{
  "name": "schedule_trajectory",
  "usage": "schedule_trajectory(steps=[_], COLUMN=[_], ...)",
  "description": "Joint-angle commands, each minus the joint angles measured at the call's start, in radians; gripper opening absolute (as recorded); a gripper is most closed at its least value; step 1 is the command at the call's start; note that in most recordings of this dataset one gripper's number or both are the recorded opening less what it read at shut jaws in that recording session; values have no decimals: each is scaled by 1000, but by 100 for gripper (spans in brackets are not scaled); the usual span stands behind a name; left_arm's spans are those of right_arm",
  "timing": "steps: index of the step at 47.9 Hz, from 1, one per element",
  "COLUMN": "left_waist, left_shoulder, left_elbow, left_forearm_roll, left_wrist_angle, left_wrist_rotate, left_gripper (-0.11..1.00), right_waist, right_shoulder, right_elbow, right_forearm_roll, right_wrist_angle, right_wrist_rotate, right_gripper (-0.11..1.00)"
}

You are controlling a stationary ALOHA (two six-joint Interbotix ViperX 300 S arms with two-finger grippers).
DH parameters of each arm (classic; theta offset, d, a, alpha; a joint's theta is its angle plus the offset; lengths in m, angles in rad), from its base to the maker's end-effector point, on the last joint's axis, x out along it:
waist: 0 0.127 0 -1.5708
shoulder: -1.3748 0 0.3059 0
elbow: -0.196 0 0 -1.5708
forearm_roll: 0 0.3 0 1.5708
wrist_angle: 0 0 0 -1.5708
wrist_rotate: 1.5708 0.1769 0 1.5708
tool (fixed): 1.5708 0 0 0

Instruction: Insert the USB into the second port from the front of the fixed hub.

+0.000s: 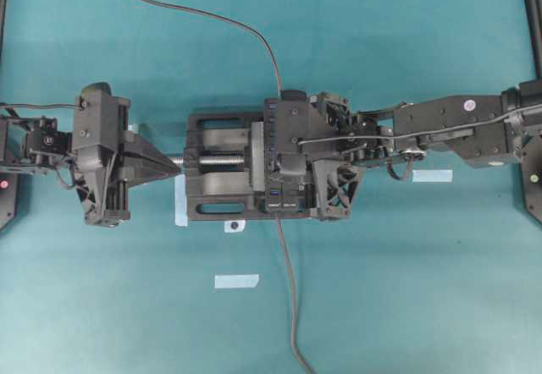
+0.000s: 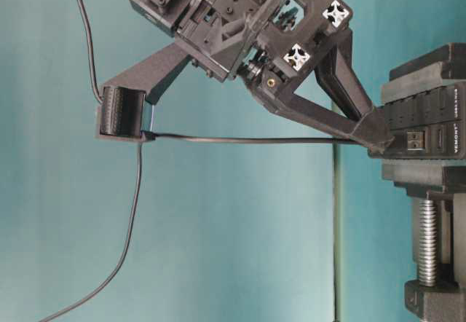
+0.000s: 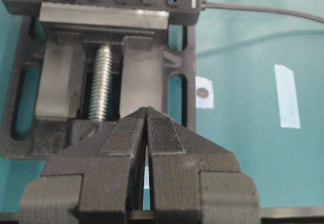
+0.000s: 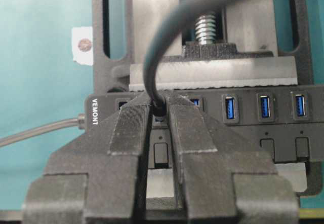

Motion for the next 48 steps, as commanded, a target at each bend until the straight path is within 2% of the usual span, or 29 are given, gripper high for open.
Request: schedule_trajectory(steps=[1, 48], left_waist=[-2, -2], left_shoulder=[-5, -5], left_elbow=[-25, -25], left_forearm_roll=[0, 2], left_wrist_angle=[-9, -9], left_wrist_rotate=[0, 0], left_gripper=[0, 0], right_waist=[8, 9], right_shoulder=[-11, 17], right_elbow=[-9, -20], right_forearm_roll=[2, 0], right_wrist_angle=[2, 26], right_wrist_rotate=[8, 3], right_gripper=[7, 7])
